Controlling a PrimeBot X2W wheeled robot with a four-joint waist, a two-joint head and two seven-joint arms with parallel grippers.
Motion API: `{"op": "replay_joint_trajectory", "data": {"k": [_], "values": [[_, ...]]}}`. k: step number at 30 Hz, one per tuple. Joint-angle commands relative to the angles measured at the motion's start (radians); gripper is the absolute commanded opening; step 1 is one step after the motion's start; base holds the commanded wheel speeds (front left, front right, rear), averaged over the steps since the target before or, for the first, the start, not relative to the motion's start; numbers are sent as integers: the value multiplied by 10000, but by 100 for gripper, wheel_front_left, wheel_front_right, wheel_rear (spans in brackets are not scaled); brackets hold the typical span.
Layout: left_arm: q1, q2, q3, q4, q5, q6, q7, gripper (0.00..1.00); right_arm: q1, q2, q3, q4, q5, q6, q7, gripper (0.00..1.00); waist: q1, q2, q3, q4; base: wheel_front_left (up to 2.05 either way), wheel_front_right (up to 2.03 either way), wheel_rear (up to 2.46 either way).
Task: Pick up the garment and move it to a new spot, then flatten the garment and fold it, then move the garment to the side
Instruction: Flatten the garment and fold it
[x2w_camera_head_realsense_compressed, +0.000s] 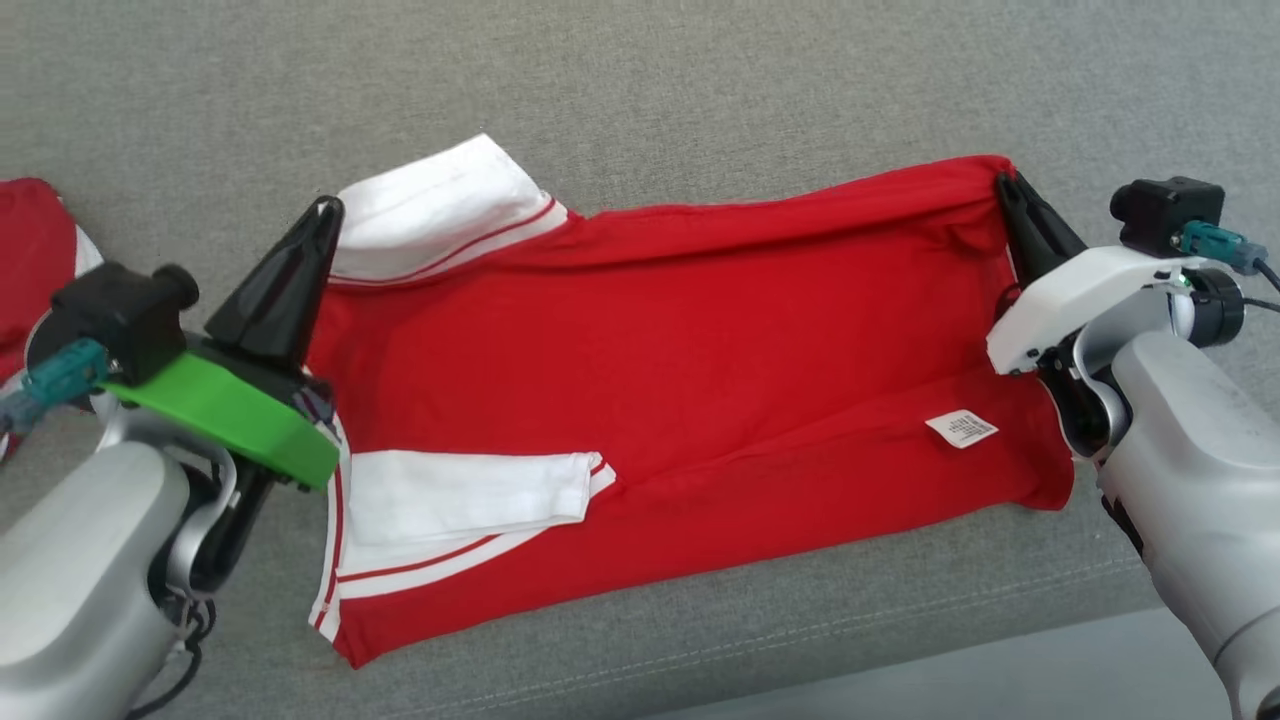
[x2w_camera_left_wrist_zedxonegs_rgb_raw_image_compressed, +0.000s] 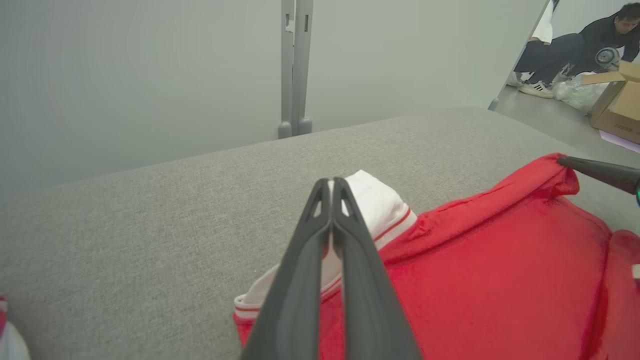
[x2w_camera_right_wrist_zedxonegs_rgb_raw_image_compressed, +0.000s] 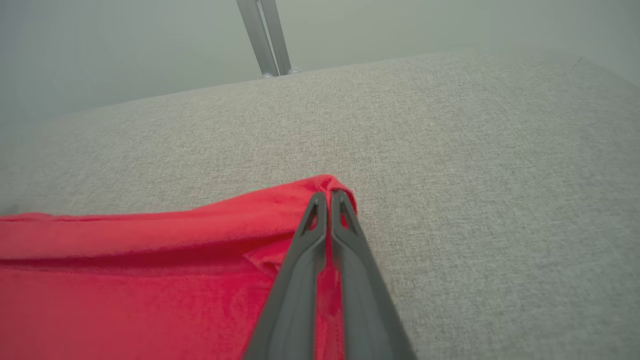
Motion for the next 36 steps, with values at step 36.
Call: {"op": "replay_joint_trajectory", "data": {"k": [36], "values": [[5249,-2562,2187,9,2238,-245,-40,0,3936,-805,-1135,-1828,1063,-14,-32,0,1,0,-1424,910,0,0,0]]}}
